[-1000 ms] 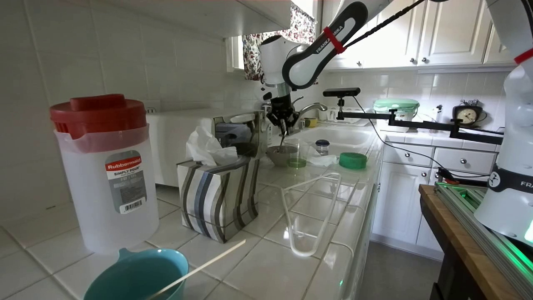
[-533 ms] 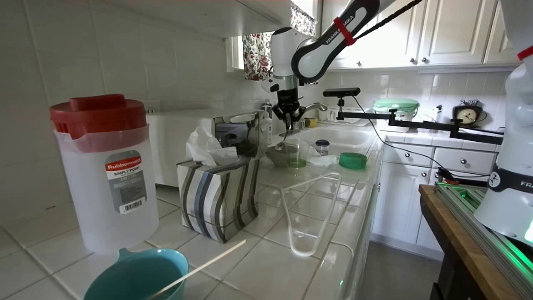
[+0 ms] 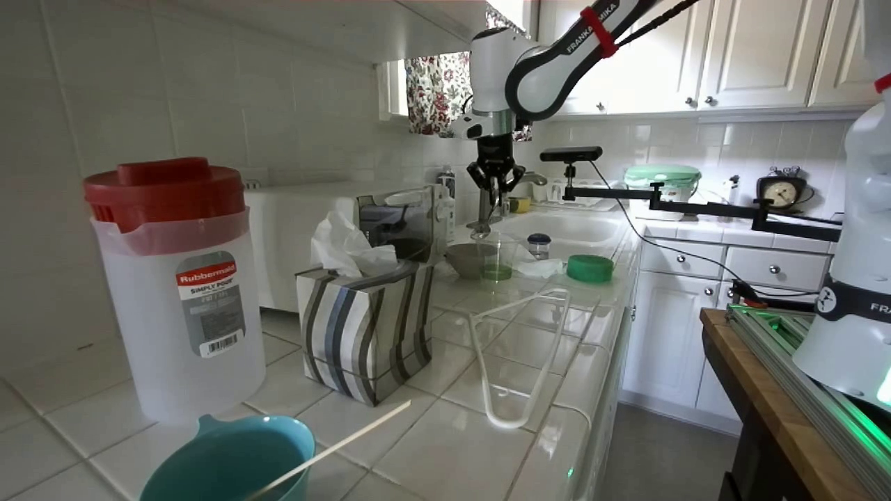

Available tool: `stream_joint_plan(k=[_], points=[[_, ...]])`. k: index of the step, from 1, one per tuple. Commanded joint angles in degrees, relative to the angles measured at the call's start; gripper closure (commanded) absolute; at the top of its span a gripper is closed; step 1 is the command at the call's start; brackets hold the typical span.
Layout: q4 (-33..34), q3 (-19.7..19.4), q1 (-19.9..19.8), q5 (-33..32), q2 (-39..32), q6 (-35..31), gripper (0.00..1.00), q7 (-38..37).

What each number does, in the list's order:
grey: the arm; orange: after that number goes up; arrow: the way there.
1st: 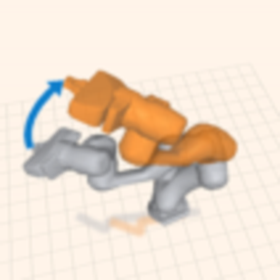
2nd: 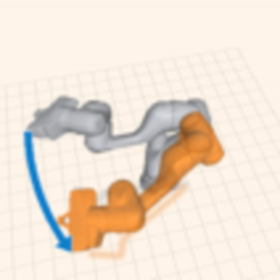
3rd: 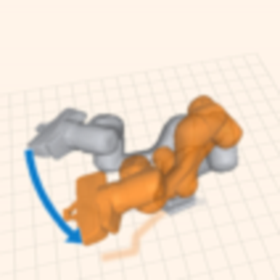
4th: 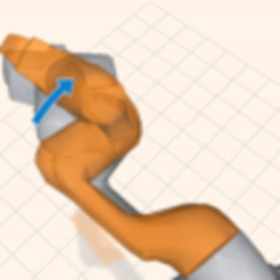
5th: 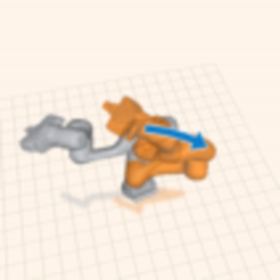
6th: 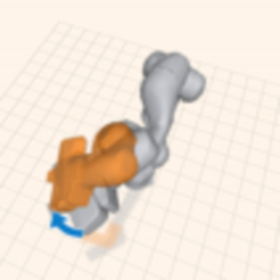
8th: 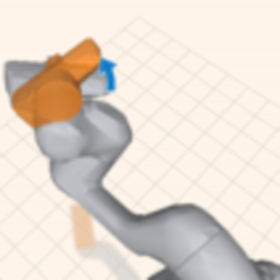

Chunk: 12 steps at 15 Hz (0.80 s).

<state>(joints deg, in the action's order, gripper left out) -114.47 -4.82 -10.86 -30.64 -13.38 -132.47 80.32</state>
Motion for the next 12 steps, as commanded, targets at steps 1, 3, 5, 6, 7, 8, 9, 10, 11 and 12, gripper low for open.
stream_joint_plan(k=[1,3,5,6,7,8,9,10,11,12], points=[[-2.2,-1.0,0.1,1.5,1.9,-1.0,0.95,1.7],[-2.0,-1.6,0.2,0.7,1.7,-0.7,0.95,1.2],[-1.4,-2.3,0.9,-1.9,1.2,0.2,0.95,-0.2],[-1.0,-2.6,1.3,-3.5,0.9,0.7,0.95,-1.1],[-0.7,-2.7,1.6,-4.7,0.5,1.1,0.95,-1.3],[-0.5,-2.8,1.8,-6.1,0.1,1.4,0.95,-1.8],[-0.2,-3.0,2.1,-8.1,-0.5,1.4,0.95,-2.7],[0.0,-3.0,2.4,-10.0,-0.9,1.4,0.95,-3.6],[0.1,-3.0,2.5,-11.7,-1.3,1.3,0.95,-4.4],[0.4,-2.9,2.8,-13.4,-1.7,1.0,0.95,-5.4]])
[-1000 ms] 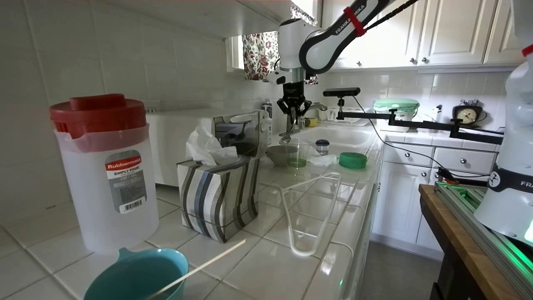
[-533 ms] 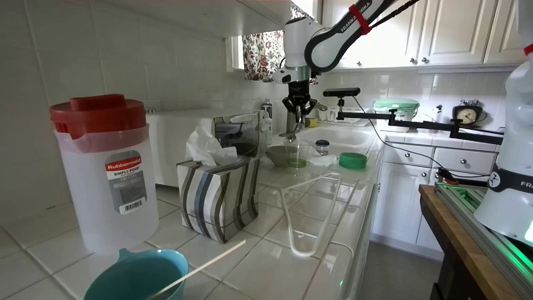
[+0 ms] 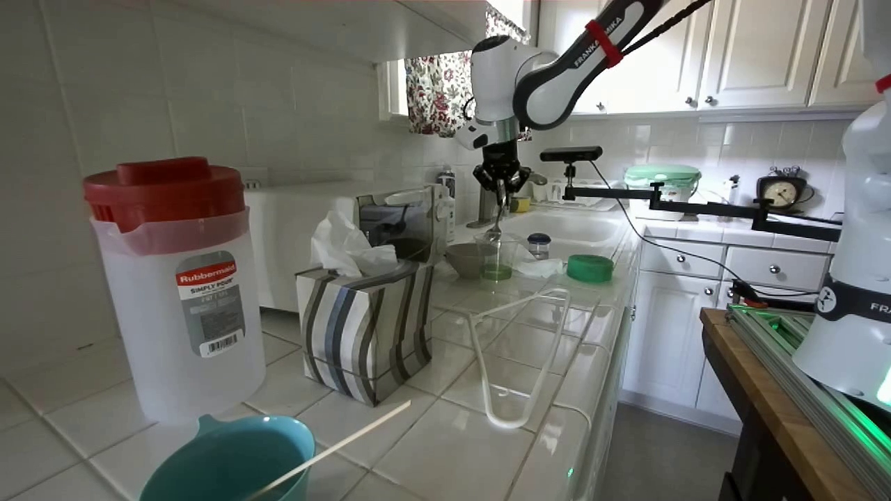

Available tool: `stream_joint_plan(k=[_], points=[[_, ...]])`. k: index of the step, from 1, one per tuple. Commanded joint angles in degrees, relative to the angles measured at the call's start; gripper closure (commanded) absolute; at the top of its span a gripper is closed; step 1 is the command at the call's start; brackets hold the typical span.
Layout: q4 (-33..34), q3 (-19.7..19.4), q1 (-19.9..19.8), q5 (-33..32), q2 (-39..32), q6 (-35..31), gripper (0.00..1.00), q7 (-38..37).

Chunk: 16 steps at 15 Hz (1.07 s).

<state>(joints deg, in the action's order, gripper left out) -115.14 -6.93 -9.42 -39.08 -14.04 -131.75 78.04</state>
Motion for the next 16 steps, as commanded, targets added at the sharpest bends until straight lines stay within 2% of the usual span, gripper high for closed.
stream_joint_plan(k=[1,16], points=[[1.3,-0.7,1.5,-6.2,-1.5,0.1,0.95,-3.8],[3.4,1.3,5.1,-21.4,-3.8,1.9,0.95,-12.7]])
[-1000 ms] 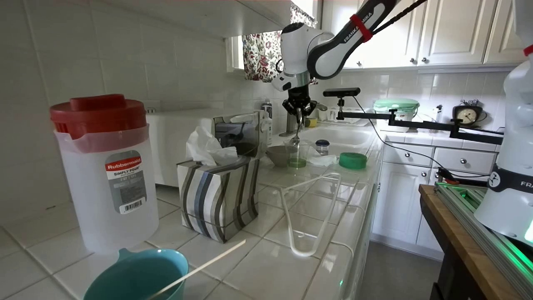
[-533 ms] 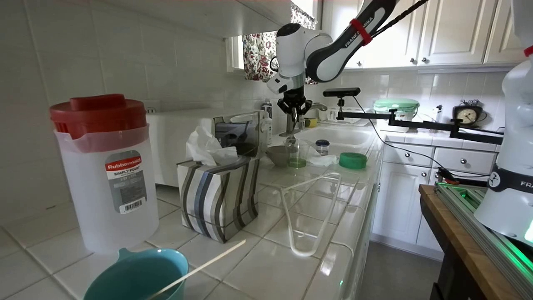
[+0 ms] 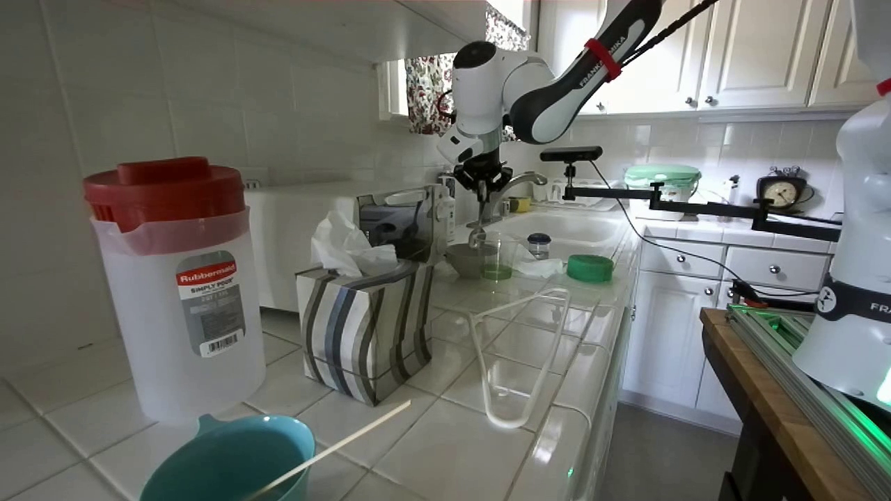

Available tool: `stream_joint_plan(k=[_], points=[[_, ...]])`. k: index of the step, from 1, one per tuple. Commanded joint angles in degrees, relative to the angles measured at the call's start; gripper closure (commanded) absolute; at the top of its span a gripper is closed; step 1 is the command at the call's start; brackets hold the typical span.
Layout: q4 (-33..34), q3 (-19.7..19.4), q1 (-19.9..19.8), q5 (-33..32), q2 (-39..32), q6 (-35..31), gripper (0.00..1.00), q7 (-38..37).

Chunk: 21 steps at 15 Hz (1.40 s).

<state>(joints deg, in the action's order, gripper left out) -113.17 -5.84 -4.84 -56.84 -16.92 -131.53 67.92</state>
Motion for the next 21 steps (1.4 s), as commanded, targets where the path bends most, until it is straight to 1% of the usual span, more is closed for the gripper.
stream_joint_plan(k=[1,4,12,21], points=[[1.4,0.4,0.7,-4.5,-1.0,1.8,0.95,-3.2],[1.3,0.8,0.9,-6.4,-1.0,2.8,0.95,-4.0],[1.5,3.1,2.9,-10.4,-1.9,8.1,0.95,-3.6],[1.7,4.0,4.2,-19.7,-2.8,12.5,0.95,-6.0]])
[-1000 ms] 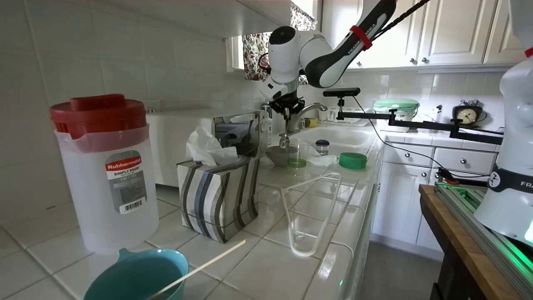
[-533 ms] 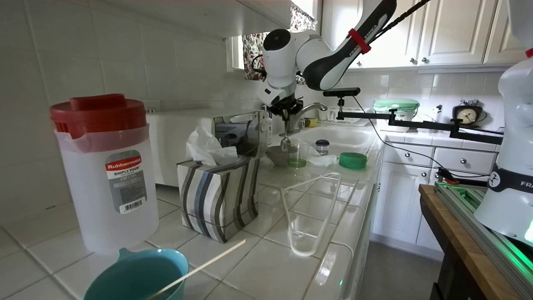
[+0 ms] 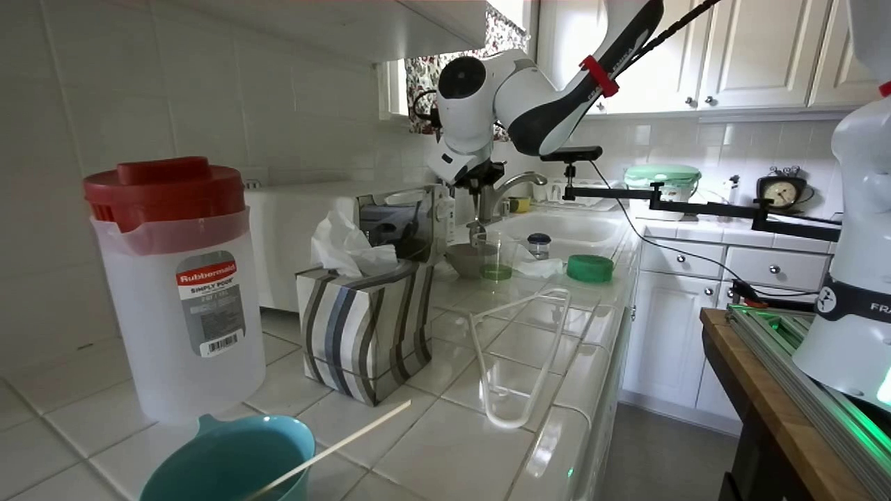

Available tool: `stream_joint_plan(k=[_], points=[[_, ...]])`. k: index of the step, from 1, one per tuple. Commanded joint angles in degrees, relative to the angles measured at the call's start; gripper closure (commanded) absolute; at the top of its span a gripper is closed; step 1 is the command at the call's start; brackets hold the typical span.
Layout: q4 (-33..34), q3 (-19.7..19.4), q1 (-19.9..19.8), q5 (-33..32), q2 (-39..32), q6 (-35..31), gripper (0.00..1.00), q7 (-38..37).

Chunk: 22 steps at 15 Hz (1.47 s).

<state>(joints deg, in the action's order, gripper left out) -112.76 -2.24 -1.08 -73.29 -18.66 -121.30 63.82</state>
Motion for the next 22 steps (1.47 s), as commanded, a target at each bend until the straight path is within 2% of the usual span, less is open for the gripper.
stream_joint_plan(k=[1,15,22], points=[[1.5,0.6,0.6,-3.8,-1.3,2.7,0.95,-2.1],[1.7,2.7,2.1,-6.2,-1.4,5.3,0.95,-1.8],[1.4,3.1,3.2,-9.7,-1.7,8.9,0.95,-2.1]])
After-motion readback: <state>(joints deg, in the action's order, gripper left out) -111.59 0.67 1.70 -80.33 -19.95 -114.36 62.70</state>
